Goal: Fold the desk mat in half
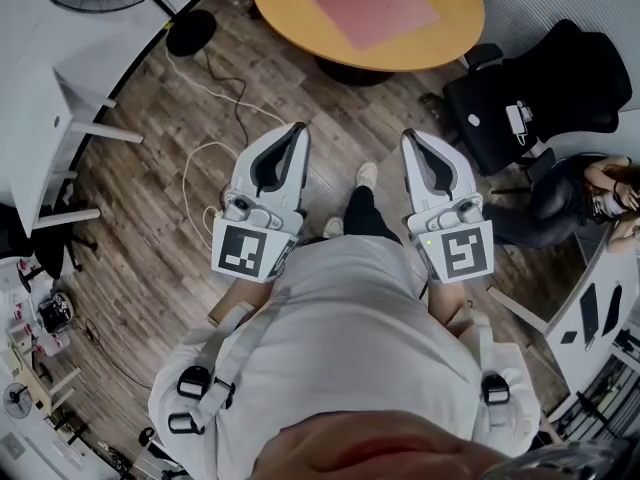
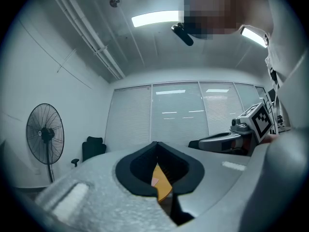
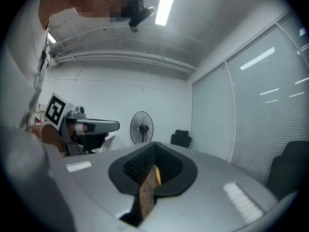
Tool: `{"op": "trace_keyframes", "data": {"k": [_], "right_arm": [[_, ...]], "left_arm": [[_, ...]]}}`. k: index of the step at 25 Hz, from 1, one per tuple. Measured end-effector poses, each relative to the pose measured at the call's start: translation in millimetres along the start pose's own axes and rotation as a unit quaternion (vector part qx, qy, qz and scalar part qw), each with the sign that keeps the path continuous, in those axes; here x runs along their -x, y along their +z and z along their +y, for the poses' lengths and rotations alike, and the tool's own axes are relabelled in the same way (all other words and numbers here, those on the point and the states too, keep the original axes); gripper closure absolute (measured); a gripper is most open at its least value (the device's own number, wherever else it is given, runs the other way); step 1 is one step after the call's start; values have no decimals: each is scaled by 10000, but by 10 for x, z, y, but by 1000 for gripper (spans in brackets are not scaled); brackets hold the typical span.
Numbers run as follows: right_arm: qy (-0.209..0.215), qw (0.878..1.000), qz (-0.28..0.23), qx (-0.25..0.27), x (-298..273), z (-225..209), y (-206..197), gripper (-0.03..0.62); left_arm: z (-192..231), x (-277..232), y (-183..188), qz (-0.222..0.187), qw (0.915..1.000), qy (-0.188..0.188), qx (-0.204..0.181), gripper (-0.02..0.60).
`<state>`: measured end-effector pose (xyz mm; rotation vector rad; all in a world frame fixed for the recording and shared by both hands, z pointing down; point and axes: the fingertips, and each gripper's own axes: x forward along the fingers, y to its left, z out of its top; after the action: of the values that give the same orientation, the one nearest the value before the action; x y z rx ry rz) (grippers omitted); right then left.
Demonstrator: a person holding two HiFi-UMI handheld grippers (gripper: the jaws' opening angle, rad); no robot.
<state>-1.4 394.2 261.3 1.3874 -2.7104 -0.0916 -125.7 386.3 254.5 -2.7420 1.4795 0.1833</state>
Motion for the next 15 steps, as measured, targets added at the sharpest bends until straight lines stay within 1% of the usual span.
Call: {"op": "trace_keyframes", "data": {"k": [4, 6, 10, 15], "right_arm": [[47, 9999, 68, 60, -144, -292, -104, 589], [66, 10000, 18, 45, -227, -463, -111, 589], [98, 9999, 34, 32, -425, -787, -140, 589], [59, 9999, 68, -97, -635, -1220, -157, 589]], "left_arm": [[45, -346, -37, -28, 10000, -20, 22, 577], [44, -550, -31, -59, 10000, -62, 18, 577], [126, -920, -112, 89, 10000, -26, -10, 577], [150, -1429, -206, 156, 9999, -42, -8, 577]]}}
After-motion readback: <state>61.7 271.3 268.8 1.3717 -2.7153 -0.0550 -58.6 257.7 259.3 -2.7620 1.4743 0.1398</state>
